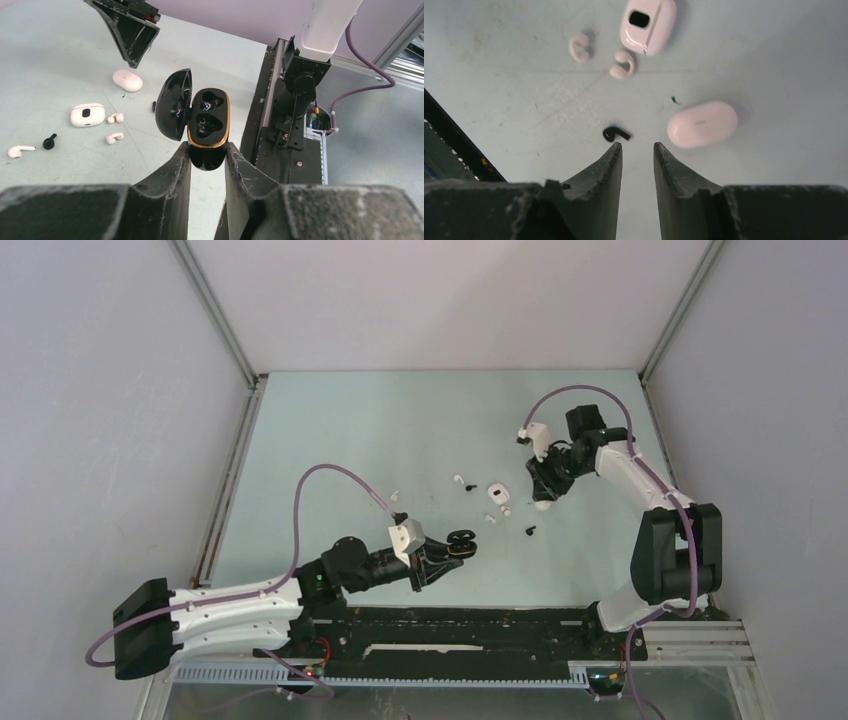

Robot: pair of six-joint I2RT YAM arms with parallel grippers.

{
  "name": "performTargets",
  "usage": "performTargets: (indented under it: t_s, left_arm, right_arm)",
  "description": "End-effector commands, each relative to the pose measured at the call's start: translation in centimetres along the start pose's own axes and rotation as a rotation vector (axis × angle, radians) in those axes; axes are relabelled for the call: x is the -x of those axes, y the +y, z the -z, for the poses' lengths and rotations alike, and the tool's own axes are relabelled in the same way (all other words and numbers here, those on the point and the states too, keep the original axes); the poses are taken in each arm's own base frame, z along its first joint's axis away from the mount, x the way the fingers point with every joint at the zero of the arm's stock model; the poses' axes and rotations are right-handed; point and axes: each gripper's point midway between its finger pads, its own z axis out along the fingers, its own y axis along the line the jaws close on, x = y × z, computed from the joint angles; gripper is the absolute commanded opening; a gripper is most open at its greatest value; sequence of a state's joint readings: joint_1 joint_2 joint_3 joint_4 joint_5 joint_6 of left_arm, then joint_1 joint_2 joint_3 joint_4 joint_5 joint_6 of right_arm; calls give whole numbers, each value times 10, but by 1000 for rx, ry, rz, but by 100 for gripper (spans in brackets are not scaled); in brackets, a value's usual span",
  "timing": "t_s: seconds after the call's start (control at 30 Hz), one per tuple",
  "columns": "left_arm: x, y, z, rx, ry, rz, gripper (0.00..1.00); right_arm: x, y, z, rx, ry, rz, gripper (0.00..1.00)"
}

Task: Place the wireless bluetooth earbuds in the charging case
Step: Pick up the earbud from the center of the board.

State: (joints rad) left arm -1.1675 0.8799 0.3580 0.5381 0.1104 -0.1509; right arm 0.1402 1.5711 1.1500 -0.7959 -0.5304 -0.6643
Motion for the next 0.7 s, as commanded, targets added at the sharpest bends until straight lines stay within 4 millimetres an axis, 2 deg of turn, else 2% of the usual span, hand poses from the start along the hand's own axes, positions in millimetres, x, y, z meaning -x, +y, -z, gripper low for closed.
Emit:
performTargets:
  t_s: [0.0,0.2,0.33,0.6,0.67]
  left_arm:
    - [15,-2,-3,0,-62,16,0]
    - [7,-8,-14,-41,-35,30,0]
    - [9,-11,-19,-56,-31,39,0]
    - [8,-10,-17,-47,-29,51,0]
    - [7,-8,-15,-35,-31,48,0]
  right_arm:
    - [-27,-5,14,-26,76,5,33]
    - [-44,2,1,-39,90,8,35]
    - [-48,-13,-11,-88,115,-45,35]
    - [-52,-6,-34,-28,147,-42,33]
    - [-54,-11,-39,-58,168,-51,33]
